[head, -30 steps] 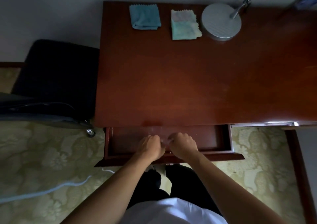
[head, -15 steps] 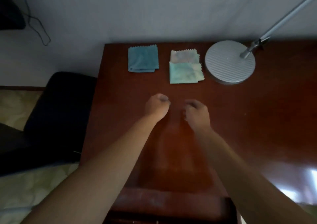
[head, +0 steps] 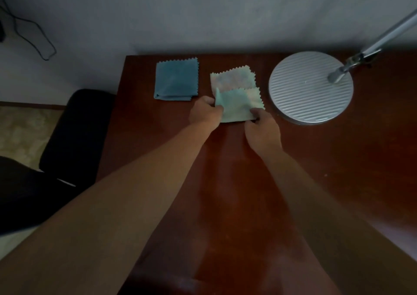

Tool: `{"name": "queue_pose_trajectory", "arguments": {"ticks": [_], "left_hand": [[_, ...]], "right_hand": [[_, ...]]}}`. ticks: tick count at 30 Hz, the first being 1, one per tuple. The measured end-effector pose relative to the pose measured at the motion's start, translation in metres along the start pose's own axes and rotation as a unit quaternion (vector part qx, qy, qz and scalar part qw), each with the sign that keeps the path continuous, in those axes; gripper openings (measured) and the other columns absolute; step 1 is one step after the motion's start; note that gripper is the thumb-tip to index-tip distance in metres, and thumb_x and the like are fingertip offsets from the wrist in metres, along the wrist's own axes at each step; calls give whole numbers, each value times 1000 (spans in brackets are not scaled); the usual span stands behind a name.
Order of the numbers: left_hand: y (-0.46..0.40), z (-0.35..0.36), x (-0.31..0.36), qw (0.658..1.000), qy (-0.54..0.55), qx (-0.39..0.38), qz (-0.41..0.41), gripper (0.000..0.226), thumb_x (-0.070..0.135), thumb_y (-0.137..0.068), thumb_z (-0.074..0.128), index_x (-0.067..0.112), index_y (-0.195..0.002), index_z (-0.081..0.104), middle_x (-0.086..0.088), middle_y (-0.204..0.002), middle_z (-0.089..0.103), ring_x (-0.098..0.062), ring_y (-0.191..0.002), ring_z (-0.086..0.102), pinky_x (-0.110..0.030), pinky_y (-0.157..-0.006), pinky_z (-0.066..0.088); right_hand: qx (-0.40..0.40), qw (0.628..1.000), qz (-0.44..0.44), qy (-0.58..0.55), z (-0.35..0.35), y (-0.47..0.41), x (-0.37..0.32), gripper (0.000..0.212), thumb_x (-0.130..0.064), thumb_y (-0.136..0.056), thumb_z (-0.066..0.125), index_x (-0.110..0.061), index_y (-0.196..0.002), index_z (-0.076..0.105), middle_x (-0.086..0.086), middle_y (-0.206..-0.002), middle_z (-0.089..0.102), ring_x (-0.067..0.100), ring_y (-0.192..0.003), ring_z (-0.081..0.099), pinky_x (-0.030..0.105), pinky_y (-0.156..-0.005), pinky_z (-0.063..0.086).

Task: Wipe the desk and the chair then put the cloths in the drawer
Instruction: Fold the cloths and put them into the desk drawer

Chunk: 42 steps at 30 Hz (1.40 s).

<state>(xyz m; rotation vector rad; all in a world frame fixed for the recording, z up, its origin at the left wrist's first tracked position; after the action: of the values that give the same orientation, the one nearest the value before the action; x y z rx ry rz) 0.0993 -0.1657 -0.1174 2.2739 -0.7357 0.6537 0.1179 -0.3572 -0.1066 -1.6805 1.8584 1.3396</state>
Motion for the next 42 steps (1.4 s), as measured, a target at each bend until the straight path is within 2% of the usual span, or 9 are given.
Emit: {"name": "queue_pose_trajectory", "arguments": {"ticks": [7, 12, 15, 18, 21, 27, 31, 38, 42], "left_hand": [[43, -24, 37, 988, -17, -43, 149, 20, 16, -88, 63, 29, -103, 61, 7, -91, 67, -12, -87, 65, -34, -80, 55], [94, -61, 49, 972, 18, -94, 214, 25, 6, -89, 60, 30, -94, 67, 15, -87, 66, 6, -78, 60, -12, -70, 44], [129, -83, 38, 974, 72, -121, 180, 28, 3, -88, 60, 30, -89, 70, 17, -96, 68, 10, -88, 60, -11, -80, 46], [172, -99, 25, 969, 125, -168, 134, 24, 3, -88, 61, 21, -99, 71, 2, -105, 71, -12, -98, 65, -33, -90, 51], [217, -117, 13, 960, 131, -209, 134, 21, 7, -88, 62, 22, -99, 72, -3, -101, 72, -18, -96, 66, -43, -95, 51], [314, -147, -23, 936, 59, -274, 213, 34, 29, -84, 68, 41, -115, 64, 11, -110, 69, -9, -107, 63, -39, -95, 53], [373, -160, -51, 930, 27, -261, 257, 37, 35, -79, 75, 46, -110, 59, 18, -103, 68, 1, -95, 64, -20, -78, 48], [428, -191, -90, 941, 41, -173, 287, 31, 42, -69, 78, 38, -97, 64, 14, -93, 70, -7, -87, 66, -35, -80, 54], [435, -199, -104, 944, 11, -135, 300, 21, 41, -72, 80, 31, -84, 67, 16, -91, 63, -7, -88, 62, -33, -80, 50]], "right_hand": [[28, 997, -66, 8, -9, 16, -23, 55, -13, -86, 54, -18, -140, 47, 12, -132, 53, 31, -122, 49, 39, -102, 40], [-23, 979, -200, 6, -12, 45, -68, 65, -13, -80, 64, -21, -142, 46, 8, -136, 54, 25, -120, 49, 38, -106, 39], [-140, 977, -103, -121, -2, 70, -59, 51, -11, -79, 66, -25, -127, 59, -3, -114, 66, 12, -104, 61, 27, -87, 50], [-176, 953, -65, -238, -1, 113, -48, 27, -4, -80, 67, -18, -103, 70, -9, -90, 71, 2, -82, 68, 13, -64, 49], [-196, 938, -71, -275, -3, 165, -48, 18, -6, -80, 63, -15, -93, 72, -3, -83, 72, 8, -76, 67, 21, -64, 50], [-225, 922, -61, -308, -18, 265, -52, 21, -24, -71, 56, -13, -81, 71, 7, -78, 68, 25, -77, 64, 38, -69, 48], [-247, 921, -74, -293, -24, 323, -49, 19, -22, -77, 55, -14, -76, 73, 10, -75, 69, 26, -69, 66, 34, -61, 52], [-297, 916, -88, -256, -11, 385, -48, 20, -23, -79, 57, -13, -79, 74, 12, -81, 70, 26, -73, 67, 35, -63, 53], [-300, 916, -89, -251, -11, 392, -44, 19, -23, -80, 57, -16, -74, 74, 9, -77, 70, 23, -70, 67, 32, -61, 52]]}}
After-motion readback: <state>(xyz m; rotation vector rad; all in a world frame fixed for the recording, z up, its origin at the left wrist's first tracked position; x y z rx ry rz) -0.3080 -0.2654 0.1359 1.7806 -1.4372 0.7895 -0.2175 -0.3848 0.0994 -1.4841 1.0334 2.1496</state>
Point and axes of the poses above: each hand's wrist, its own y-axis away from the middle knuckle, its own z-axis out of the palm, x = y × z, the point moved 8 cm from there along -y, towards the middle knuckle
